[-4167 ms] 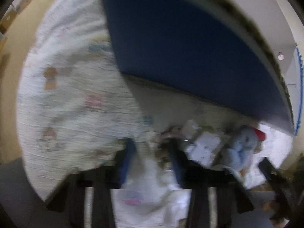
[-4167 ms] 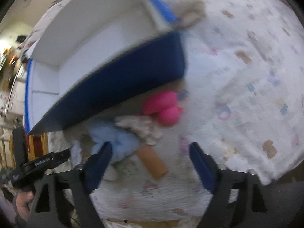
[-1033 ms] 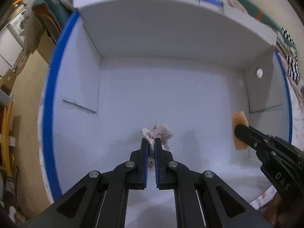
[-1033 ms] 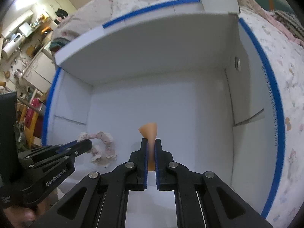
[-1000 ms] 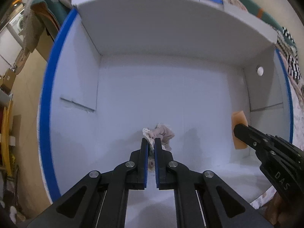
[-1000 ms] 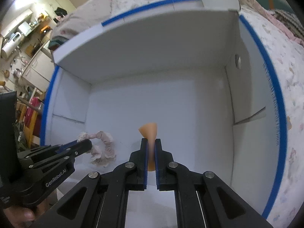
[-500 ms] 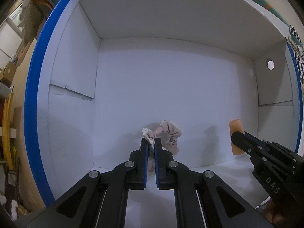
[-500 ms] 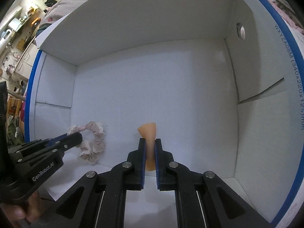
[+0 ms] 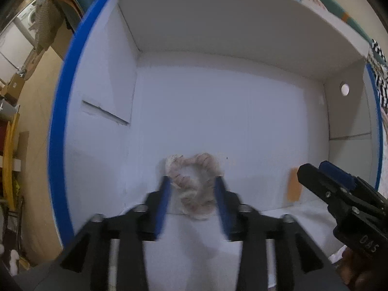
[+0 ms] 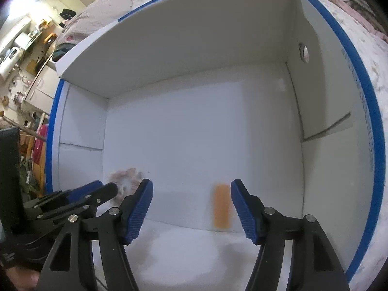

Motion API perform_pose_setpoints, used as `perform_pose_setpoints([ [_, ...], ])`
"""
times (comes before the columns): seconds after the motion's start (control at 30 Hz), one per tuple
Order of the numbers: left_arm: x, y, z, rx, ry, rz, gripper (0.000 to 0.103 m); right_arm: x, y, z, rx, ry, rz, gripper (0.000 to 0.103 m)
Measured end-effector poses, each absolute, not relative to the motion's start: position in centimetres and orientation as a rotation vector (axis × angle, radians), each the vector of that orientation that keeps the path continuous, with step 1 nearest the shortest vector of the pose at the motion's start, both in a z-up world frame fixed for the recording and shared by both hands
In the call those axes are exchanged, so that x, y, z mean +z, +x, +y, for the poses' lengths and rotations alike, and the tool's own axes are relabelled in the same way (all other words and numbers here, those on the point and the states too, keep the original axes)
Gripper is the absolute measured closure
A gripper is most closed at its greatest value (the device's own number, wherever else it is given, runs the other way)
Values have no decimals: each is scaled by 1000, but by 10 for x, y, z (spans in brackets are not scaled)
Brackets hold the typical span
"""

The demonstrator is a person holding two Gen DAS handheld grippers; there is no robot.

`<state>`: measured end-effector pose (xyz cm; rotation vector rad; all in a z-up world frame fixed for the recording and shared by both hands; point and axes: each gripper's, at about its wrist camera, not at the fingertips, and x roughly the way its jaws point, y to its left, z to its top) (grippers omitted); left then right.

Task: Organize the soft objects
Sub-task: 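Carry scrunchie and sponge into the box and open both grippers, then withdraw both grippers from the box back toward the pile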

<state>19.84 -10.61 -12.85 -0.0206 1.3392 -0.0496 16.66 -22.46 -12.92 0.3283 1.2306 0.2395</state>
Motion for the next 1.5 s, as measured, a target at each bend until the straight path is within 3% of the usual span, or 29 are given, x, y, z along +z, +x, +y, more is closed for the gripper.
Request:
perform_pose_setpoints([
  [0.07, -123, 198, -105, -50, -37, 1318, 45, -127, 167, -226, 238, 335, 1224, 25],
  [0.27, -109, 191, -100, -36, -50, 1242, 44, -114, 167, -225, 235, 337, 1169, 5],
  [0.67, -69, 164, -77, 14, -65, 1116, 44, -79, 151, -235, 230, 394, 1009, 0],
  [1.5, -41, 88, -39, 26, -73, 1055, 44, -52, 63, -246, 218, 386, 952, 0],
])
